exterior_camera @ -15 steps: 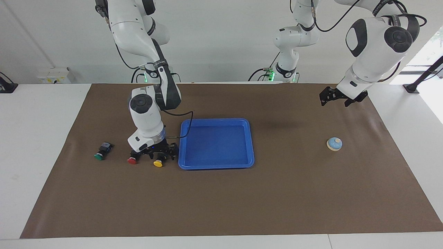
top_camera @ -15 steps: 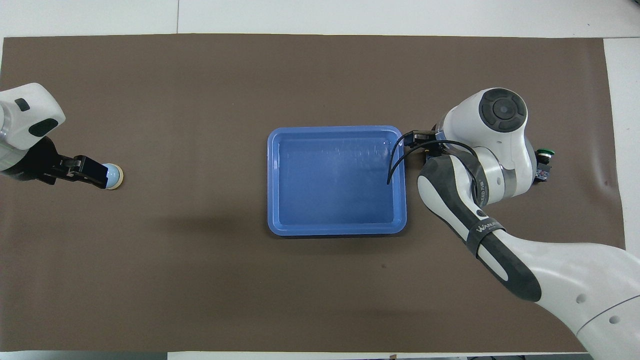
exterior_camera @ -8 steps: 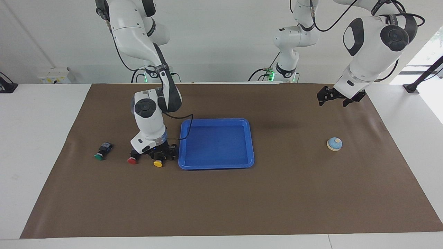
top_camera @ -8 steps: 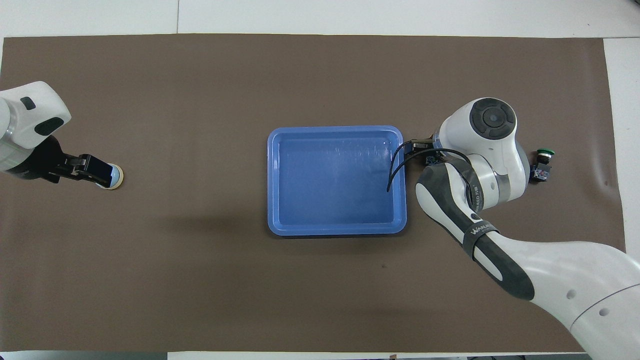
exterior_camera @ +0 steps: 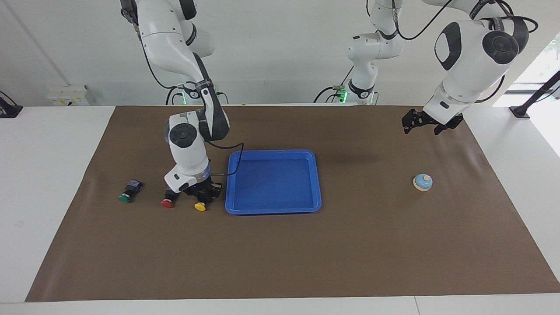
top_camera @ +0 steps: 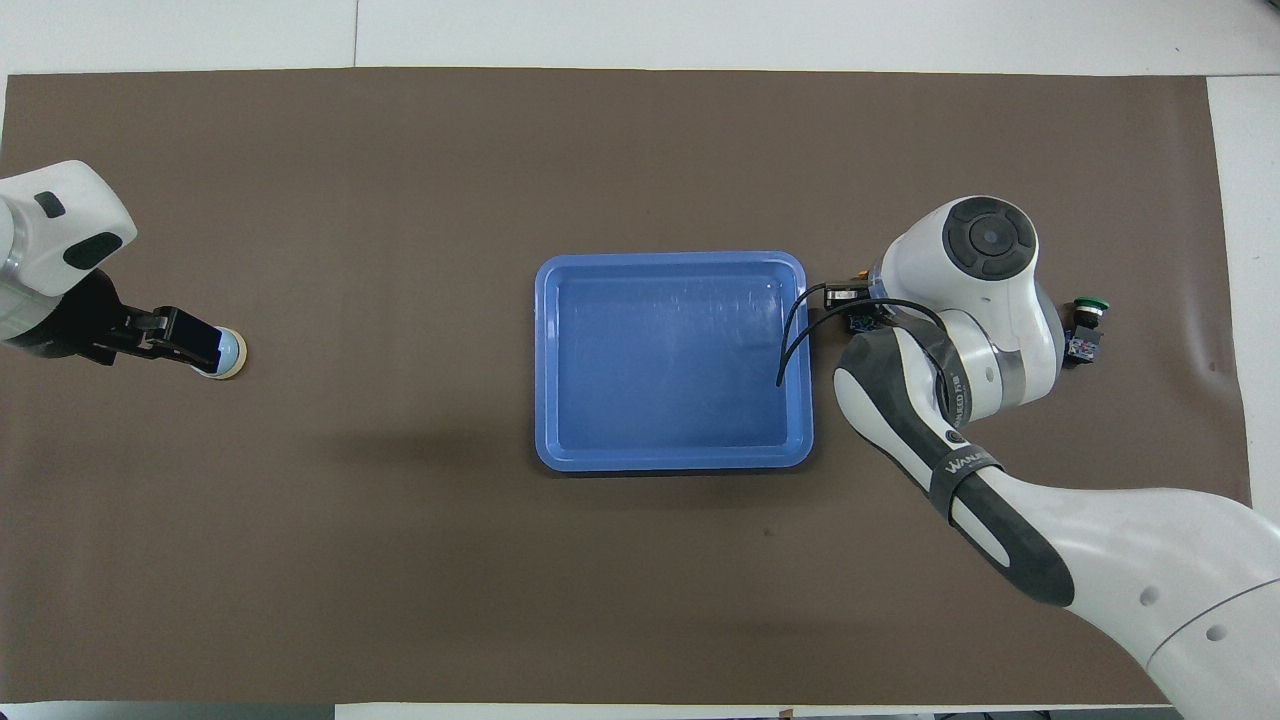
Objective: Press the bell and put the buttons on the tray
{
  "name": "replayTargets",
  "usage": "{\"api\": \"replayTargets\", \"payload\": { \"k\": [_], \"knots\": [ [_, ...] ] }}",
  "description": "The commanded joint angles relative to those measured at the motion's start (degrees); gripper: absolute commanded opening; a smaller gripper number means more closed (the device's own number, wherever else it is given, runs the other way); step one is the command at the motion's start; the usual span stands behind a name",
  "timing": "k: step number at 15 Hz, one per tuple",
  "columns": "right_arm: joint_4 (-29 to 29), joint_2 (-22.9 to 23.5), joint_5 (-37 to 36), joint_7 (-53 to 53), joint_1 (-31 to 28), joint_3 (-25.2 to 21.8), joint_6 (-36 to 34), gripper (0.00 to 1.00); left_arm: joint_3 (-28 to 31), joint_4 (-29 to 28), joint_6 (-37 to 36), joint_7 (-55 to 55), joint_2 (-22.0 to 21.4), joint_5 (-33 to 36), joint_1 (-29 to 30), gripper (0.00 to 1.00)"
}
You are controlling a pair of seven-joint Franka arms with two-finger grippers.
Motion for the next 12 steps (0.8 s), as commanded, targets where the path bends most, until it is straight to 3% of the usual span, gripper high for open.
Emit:
{"api": "replayTargets", "payload": {
  "k": [1,6,9,12],
  "knots": [
    [2.18,-1.23,-0.97,0.58,-0.58,0.49,-4.86,0.0,1.24,1.92,-0.83,-0.87,0.22,-0.13,-1.28,1.0],
    [21.34,1.57,4.21,3.81,5.73,0.49,-23.5,0.0,1.16,1.75,-1.19,-0.44,-0.57,0.05,-1.19,1.0],
    [21.11,1.93,4.66,9.01,9.78,0.58,-22.74,0.0,1.24,1.84,-0.66,-0.61,-1.36,0.05,-0.76,1.0],
    [13.75,1.41,4.66,10.86,12.33,0.58,-15.12,0.0,1.24,1.66,-0.84,-0.61,-2.77,0.05,-0.4,1.0]
  ]
}}
